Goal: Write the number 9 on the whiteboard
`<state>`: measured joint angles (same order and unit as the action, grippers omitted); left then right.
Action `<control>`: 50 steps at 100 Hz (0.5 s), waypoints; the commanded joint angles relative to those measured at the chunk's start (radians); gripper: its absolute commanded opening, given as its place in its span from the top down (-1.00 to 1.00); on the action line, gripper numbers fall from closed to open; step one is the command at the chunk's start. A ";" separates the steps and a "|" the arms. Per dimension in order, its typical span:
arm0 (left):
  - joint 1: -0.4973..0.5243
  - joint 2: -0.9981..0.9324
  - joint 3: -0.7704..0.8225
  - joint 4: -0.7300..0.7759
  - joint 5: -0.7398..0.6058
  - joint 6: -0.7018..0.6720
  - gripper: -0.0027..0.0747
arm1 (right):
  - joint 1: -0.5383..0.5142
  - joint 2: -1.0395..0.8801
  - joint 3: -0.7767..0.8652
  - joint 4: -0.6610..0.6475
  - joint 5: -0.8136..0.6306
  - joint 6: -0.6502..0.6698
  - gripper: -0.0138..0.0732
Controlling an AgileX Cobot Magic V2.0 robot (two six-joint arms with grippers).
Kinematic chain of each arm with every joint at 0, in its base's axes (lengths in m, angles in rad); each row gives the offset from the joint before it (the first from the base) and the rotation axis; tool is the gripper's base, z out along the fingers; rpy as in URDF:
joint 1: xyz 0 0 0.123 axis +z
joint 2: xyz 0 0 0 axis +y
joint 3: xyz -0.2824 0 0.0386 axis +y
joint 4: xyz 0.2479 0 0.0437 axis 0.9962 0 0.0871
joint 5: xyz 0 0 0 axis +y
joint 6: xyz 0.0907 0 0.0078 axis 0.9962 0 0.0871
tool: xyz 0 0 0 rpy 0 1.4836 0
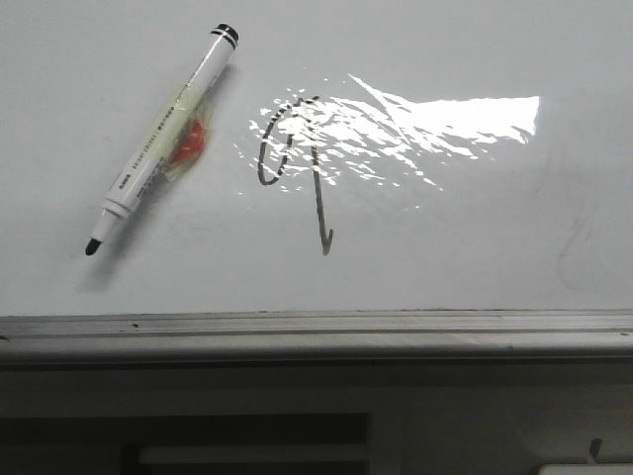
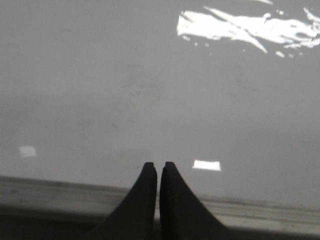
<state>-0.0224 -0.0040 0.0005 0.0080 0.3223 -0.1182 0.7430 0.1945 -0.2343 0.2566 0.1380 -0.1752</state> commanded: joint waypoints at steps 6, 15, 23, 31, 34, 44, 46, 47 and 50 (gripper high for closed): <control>0.004 -0.029 0.019 0.017 -0.013 -0.035 0.98 | 0.004 0.005 -0.027 -0.010 -0.071 -0.007 0.76; 0.004 -0.029 0.019 0.043 -0.010 -0.033 0.98 | 0.004 0.005 -0.027 -0.010 -0.071 -0.007 0.76; 0.004 -0.029 0.019 0.043 -0.010 -0.033 0.98 | 0.004 0.005 -0.027 -0.010 -0.071 -0.007 0.76; 0.004 -0.029 0.019 0.043 -0.010 -0.033 0.98 | 0.004 0.005 -0.027 -0.010 -0.071 -0.007 0.76; 0.004 -0.029 0.019 0.043 -0.010 -0.033 0.98 | 0.004 0.005 -0.027 -0.010 -0.071 -0.007 0.76; 0.004 -0.029 0.019 0.043 -0.010 -0.033 0.98 | 0.004 0.005 -0.027 -0.010 -0.071 -0.007 0.76; 0.004 -0.029 0.019 0.043 -0.010 -0.033 0.98 | 0.004 0.005 -0.027 -0.010 -0.071 -0.007 0.76; 0.004 -0.029 0.019 0.043 -0.010 -0.033 0.98 | 0.004 0.005 -0.027 -0.010 -0.071 -0.007 0.76; 0.004 -0.029 0.019 0.043 -0.010 -0.033 0.98 | 0.004 0.005 -0.027 -0.010 -0.071 -0.007 0.76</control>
<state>-0.0224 -0.0040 0.0000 0.0432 0.3477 -0.1404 0.7430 0.1945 -0.2343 0.2566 0.1380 -0.1773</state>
